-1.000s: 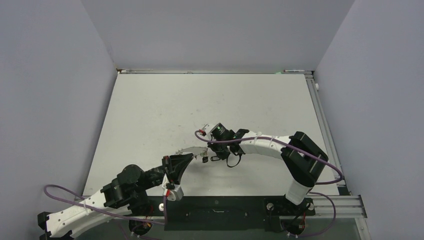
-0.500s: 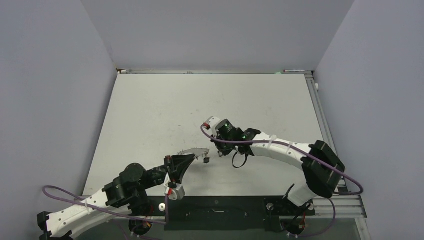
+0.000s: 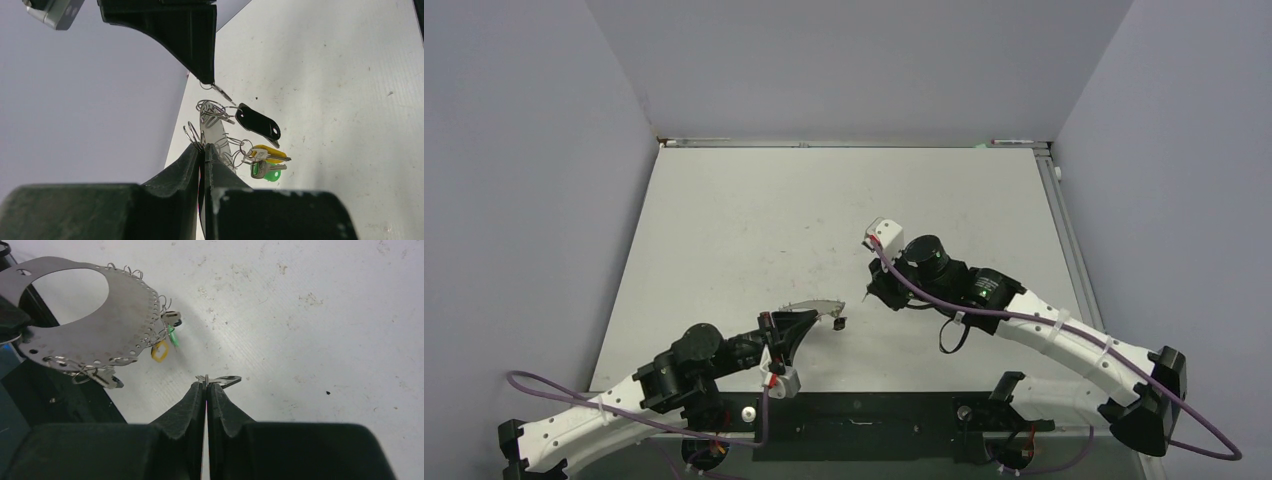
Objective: Put the keys on the keyring
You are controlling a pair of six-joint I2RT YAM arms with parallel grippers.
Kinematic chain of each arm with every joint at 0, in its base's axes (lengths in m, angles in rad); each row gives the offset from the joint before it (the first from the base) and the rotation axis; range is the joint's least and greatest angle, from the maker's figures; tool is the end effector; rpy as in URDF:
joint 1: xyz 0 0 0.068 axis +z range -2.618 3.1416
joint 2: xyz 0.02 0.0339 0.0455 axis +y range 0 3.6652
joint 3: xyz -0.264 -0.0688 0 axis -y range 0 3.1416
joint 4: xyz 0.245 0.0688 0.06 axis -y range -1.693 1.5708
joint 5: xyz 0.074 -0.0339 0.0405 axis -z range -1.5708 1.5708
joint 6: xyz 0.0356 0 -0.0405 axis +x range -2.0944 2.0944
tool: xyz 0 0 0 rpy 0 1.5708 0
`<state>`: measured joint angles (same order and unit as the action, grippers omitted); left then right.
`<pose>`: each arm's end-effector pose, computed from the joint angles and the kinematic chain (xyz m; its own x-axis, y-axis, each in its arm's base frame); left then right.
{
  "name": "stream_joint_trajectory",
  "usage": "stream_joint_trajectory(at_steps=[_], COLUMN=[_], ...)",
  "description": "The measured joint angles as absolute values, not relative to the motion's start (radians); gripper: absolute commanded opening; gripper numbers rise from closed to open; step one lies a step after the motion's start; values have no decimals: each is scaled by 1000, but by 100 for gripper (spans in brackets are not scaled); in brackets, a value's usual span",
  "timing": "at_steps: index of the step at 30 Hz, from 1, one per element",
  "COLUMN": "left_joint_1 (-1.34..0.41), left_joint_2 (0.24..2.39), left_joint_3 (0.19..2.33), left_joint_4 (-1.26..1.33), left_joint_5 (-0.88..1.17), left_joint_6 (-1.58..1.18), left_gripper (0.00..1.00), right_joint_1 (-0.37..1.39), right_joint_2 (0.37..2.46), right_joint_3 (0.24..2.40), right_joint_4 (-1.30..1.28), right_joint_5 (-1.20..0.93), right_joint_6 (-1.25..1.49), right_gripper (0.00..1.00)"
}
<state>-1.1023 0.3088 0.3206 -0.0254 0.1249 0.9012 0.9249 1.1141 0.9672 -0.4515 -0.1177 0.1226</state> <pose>0.0512 -0.1109 0.2551 0.7344 0.2717 -0.6219 0.5892 0.1996 0.7829 0.1442 0.1982 0.3123 -0.4407 -0.3828 -0.8119 -0.8036 0.5714 0.1667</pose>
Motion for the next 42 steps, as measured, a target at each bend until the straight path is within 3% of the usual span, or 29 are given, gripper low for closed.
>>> stream_joint_trajectory(at_steps=[16,42], left_joint_1=[-1100,-1211], left_joint_2=[430,480], left_joint_3=[379,392], left_joint_4=[-78,-123], left_joint_5=[147,-30], left_joint_6=[957,1137], left_gripper=[0,0], right_joint_1=[931,1047], right_joint_2=[994,1208], right_joint_3=[1040,1111], right_joint_4=[-549,-550], right_joint_5=[-444,-430], right_joint_6=[152,305], right_gripper=[5,5])
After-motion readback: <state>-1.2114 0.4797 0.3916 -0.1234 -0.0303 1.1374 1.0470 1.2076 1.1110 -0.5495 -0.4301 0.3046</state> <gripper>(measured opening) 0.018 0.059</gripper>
